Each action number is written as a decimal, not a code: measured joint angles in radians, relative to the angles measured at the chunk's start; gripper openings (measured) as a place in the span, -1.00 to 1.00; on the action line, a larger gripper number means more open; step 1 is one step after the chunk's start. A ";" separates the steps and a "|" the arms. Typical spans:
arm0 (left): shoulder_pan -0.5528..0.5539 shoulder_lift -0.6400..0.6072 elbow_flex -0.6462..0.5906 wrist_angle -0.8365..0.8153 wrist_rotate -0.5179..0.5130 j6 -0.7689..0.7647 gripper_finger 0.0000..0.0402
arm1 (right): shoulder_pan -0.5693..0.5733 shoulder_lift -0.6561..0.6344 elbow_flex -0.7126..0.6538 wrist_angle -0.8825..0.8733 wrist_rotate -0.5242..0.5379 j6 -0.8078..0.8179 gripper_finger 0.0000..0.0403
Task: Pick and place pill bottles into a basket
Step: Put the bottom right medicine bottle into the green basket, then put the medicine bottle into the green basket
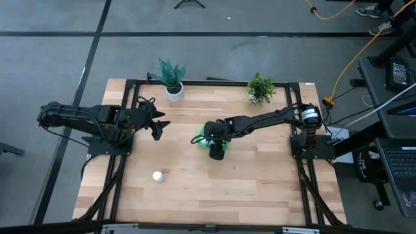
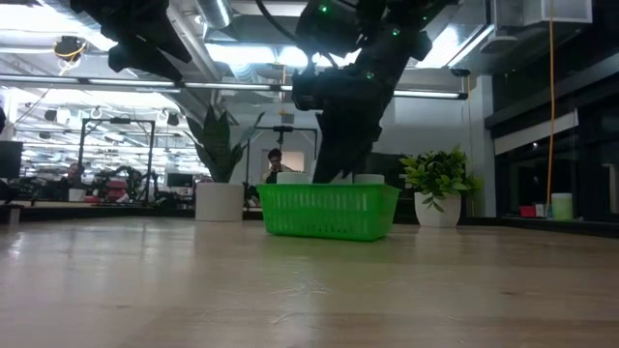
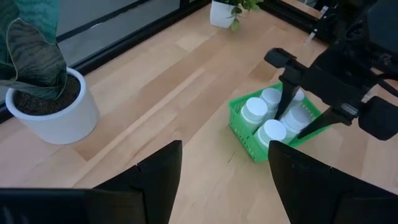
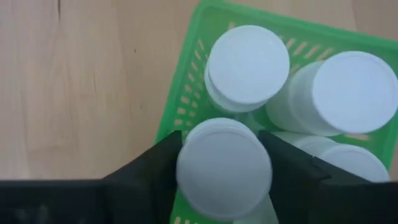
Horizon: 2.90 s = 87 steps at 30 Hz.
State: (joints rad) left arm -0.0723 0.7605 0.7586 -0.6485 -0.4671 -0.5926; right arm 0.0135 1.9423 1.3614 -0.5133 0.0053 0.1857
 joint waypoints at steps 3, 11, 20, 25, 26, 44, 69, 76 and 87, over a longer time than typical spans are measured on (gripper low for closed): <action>0.000 0.000 0.000 0.000 0.000 0.000 0.16 | -0.003 0.000 0.000 0.000 0.000 0.016 0.24; 0.000 0.000 0.000 0.000 0.000 0.000 0.17 | -0.003 0.000 0.000 0.006 0.001 0.017 0.30; 0.000 0.000 0.000 -0.001 0.015 0.002 0.17 | 0.018 0.001 0.187 -0.072 0.018 -0.030 0.23; 0.000 0.000 0.000 -0.005 0.019 0.003 0.16 | 0.040 0.000 0.350 -0.222 0.100 -0.058 0.22; 0.000 0.000 0.000 -0.008 0.023 0.004 0.16 | 0.046 0.000 0.385 -0.253 0.126 -0.060 0.22; -0.240 0.076 -0.075 -0.242 0.399 -0.118 0.23 | 0.217 -0.265 0.520 -0.499 0.659 -0.012 0.23; -0.603 0.264 -0.122 0.150 0.412 -0.673 0.64 | 0.431 -0.862 -0.414 -0.053 0.810 0.415 0.23; -0.580 0.359 -0.122 0.042 0.409 -0.778 0.78 | 0.430 -0.900 -0.432 0.100 0.805 0.196 0.23; -0.576 0.510 -0.122 0.114 0.390 -0.836 0.87 | 0.385 -0.959 -0.432 0.096 0.730 0.096 0.23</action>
State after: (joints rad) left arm -0.6480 1.2704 0.6365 -0.5346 -0.0774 -1.4283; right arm 0.3986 0.9834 0.9291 -0.4175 0.7355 0.2814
